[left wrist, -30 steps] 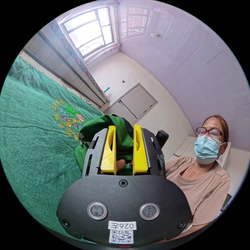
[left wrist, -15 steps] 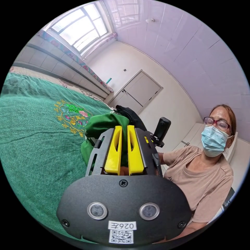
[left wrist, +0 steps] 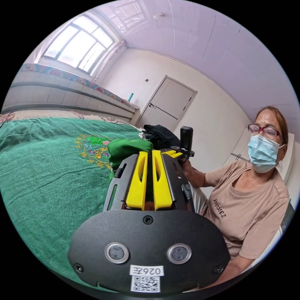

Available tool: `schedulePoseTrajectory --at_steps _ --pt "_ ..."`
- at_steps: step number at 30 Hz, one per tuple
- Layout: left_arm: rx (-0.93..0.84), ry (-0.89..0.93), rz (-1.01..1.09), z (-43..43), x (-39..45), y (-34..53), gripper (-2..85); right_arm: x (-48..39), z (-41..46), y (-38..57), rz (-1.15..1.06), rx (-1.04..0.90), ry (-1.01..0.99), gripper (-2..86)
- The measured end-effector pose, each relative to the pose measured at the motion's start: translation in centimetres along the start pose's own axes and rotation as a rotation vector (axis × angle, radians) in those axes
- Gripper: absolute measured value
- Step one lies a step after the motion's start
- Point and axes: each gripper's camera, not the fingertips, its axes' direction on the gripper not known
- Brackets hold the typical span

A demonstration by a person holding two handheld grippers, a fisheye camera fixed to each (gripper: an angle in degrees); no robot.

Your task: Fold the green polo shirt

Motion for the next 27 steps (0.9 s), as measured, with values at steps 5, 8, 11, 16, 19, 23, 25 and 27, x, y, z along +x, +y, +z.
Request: schedulePoseTrajectory --at_steps 5,8,11,16,19,23,25,27 --pt "0.076 0.147 -0.111 1.0 -3.1 2.7 2.8 5.0 -0.8 1.2 0.153 0.045 -0.183 7.2" --pt "0.106 0.192 -0.153 1.2 -4.4 4.3 1.3 7.6 -1.7 1.9 0.224 0.056 -0.237 6.7" --pt "0.088 0.171 -0.144 1.4 -4.7 5.5 -0.6 8.9 -2.5 2.1 0.238 0.031 -0.254 4.9" --pt "0.102 0.149 -0.142 1.0 -5.0 7.6 -1.0 9.7 -4.9 1.8 0.216 0.008 -0.285 2.0" --pt "0.119 0.160 -0.156 0.9 -5.4 9.1 -1.0 9.3 -6.7 1.6 0.185 -0.019 -0.229 -0.7" --pt "0.180 0.096 -0.117 -2.0 -4.7 10.5 -0.9 8.3 -13.1 0.9 0.173 0.060 0.013 -1.5" --pt "0.240 0.035 -0.091 -4.6 -3.7 11.2 -0.8 7.2 -17.6 0.8 0.164 0.146 0.174 -1.6" --pt "0.365 -0.062 -0.075 -8.6 -1.6 12.5 -0.8 4.7 -24.4 0.7 0.130 0.261 0.394 -1.6"
